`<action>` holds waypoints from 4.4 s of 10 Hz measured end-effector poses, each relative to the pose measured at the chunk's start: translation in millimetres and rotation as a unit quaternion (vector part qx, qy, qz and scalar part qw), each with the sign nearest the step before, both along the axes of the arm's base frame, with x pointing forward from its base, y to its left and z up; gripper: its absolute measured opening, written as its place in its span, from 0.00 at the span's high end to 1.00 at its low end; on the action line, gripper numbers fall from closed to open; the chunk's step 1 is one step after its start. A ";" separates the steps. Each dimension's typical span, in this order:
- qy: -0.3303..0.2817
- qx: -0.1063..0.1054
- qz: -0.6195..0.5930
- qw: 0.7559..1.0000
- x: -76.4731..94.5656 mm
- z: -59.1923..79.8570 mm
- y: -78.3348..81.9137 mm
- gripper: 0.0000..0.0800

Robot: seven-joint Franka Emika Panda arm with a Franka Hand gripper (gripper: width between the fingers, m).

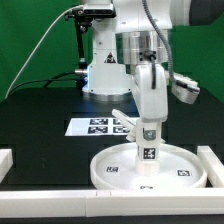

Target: Assemble round table

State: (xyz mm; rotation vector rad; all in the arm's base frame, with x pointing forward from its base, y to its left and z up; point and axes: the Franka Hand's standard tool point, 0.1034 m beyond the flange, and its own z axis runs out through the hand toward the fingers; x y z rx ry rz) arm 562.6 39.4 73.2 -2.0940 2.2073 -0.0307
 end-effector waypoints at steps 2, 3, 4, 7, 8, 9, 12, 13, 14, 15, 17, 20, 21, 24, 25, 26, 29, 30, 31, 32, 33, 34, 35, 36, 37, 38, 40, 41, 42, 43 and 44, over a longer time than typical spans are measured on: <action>0.000 0.001 -0.007 1.000 0.0 0.0 0.0 0.49; 0.000 0.000 -0.005 1.000 -0.1 -0.4 0.1 0.49; 0.000 0.001 0.002 1.000 0.3 1.4 2.1 0.37; -0.013 0.025 0.044 0.999 5.5 42.1 15.6 0.20; -0.012 0.026 0.045 0.999 5.6 43.2 16.7 0.19; -0.011 0.026 0.046 0.999 5.0 41.4 16.5 0.19; -0.008 0.027 0.059 0.998 2.8 41.4 18.2 0.19; 0.005 0.036 0.089 0.995 -6.1 45.5 23.9 0.19; 0.007 0.042 0.117 0.992 -13.7 53.1 28.8 0.19; 0.017 0.049 0.152 0.987 -24.3 61.4 34.7 0.19; 0.028 0.046 0.173 0.983 -28.3 61.4 36.3 0.19; 0.032 0.044 0.187 0.981 -30.7 56.5 35.8 0.19; 0.045 0.041 0.198 0.978 -36.4 44.6 34.7 0.19; 0.072 0.028 0.335 0.939 -58.8 30.9 32.9 0.19; 0.077 0.012 0.401 0.913 -63.2 28.5 32.0 0.19; 0.074 0.009 0.440 0.895 -63.5 27.6 33.4 0.19; 0.064 0.011 0.533 0.844 -63.4 27.3 31.3 0.19; 0.062 0.010 0.572 0.818 -64.6 26.7 29.7 0.19; 0.072 0.003 0.608 0.791 -71.4 23.5 25.5 0.19; 0.087 0.002 0.630 0.772 -83.6 16.8 23.8 0.19; 0.104 0.002 0.649 0.754 -94.6 8.4 23.9 0.19; 0.105 -0.007 0.679 0.726 -96.2 3.9 21.0 0.19; 0.106 -0.011 0.695 0.712 -96.4 3.2 19.8 0.19; 0.105 -0.010 0.696 0.710 -96.3 3.2 19.6 0.19; 0.105 -0.010 0.695 0.711 -96.3 3.2 19.6 0.19; 0.105 -0.010 0.695 0.711 -96.3 3.2 19.6 0.19; 0.120 -0.032 0.707 0.696 -106.4 1.2 20.0 0.19; 0.117 -0.040 0.715 0.688 -114.7 0.8 24.2 0.19; 0.108 -0.051 0.727 0.676 -122.7 -3.4 26.5 0.19; 0.108 -0.063 0.744 0.656 -126.2 -7.4 31.7 0.19; 0.107 -0.061 0.742 0.659 -125.5 -7.1 31.7 0.19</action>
Offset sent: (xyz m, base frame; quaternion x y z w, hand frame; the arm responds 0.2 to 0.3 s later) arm 0.0000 0.0000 0.0000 0.0000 0.0000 0.0000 1.0000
